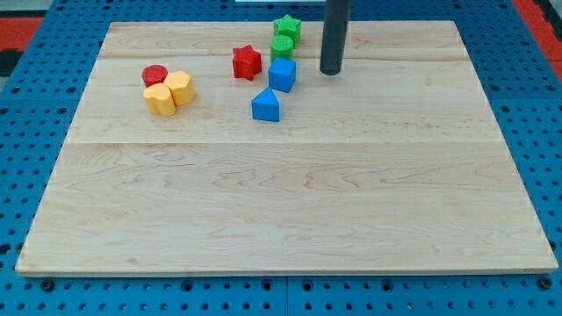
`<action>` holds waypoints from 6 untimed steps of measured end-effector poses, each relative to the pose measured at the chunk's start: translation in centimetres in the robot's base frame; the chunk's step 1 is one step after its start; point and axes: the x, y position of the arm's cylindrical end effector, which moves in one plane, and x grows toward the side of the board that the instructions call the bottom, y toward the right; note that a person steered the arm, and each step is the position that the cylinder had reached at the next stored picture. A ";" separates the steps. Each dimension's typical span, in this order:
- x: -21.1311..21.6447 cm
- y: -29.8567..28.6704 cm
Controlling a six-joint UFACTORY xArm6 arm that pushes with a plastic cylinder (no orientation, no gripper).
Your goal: Keep red star above yellow hexagon
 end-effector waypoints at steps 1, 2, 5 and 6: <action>-0.6 -4.3; -0.6 -6.1; -0.7 -16.0; -0.9 -21.3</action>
